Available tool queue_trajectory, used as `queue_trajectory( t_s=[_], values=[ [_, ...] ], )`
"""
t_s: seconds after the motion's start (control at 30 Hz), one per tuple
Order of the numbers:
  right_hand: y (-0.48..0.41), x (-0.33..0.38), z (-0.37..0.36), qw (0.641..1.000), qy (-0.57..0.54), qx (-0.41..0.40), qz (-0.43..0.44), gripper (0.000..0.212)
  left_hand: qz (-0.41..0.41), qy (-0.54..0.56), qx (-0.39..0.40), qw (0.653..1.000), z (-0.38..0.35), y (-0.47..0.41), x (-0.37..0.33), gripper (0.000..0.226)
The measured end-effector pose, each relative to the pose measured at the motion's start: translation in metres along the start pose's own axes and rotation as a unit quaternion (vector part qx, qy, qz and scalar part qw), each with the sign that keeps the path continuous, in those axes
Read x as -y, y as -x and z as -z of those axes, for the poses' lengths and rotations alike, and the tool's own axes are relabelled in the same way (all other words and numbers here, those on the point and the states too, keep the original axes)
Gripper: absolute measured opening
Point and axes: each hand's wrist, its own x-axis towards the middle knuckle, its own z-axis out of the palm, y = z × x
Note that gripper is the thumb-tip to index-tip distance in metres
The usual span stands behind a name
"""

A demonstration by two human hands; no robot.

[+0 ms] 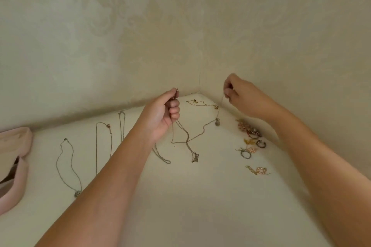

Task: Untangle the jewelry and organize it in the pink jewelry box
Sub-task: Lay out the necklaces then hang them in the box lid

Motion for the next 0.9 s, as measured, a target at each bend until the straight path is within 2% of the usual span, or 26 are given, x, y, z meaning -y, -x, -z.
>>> queue_trajectory(
  t_s=[0.07,0.17,0.37,0.5,0.57,0.67,0.73,0.9],
  values=[
    [0.009,0.016,0.016,0.994,-0.101,-0.027,0.03,0.016,0.001,0.035,0.013,0.999,-0.003,0.002,0.0,0.024],
    [0.025,0.032,0.029,0.964,-0.262,-0.007,0.052,0.026,-0.001,0.078,0.03,0.997,-0.008,0.005,-0.002,0.021],
    [0.035,0.036,0.034,0.896,-0.434,0.072,0.055,0.032,-0.008,0.084,0.077,0.993,-0.022,0.015,-0.006,0.011],
    [0.034,0.032,0.03,0.895,-0.43,0.092,0.072,0.023,-0.005,0.028,0.092,0.995,-0.027,0.02,-0.003,0.008],
    [0.035,0.031,0.028,0.916,-0.383,0.093,0.076,0.015,-0.012,-0.019,0.089,0.996,-0.027,0.021,-0.001,0.01],
    [0.033,0.029,0.025,0.95,-0.296,0.08,0.049,0.016,-0.041,-0.096,0.079,0.991,-0.027,0.022,0.0,0.013],
    [0.031,0.029,0.021,0.961,-0.268,0.067,0.025,0.015,-0.058,-0.13,0.068,0.987,-0.027,0.022,0.002,0.014],
    [0.03,0.029,0.013,0.951,-0.305,0.042,-0.009,0.01,-0.118,-0.18,0.029,0.976,-0.028,0.022,0.006,0.013]
  ],
)
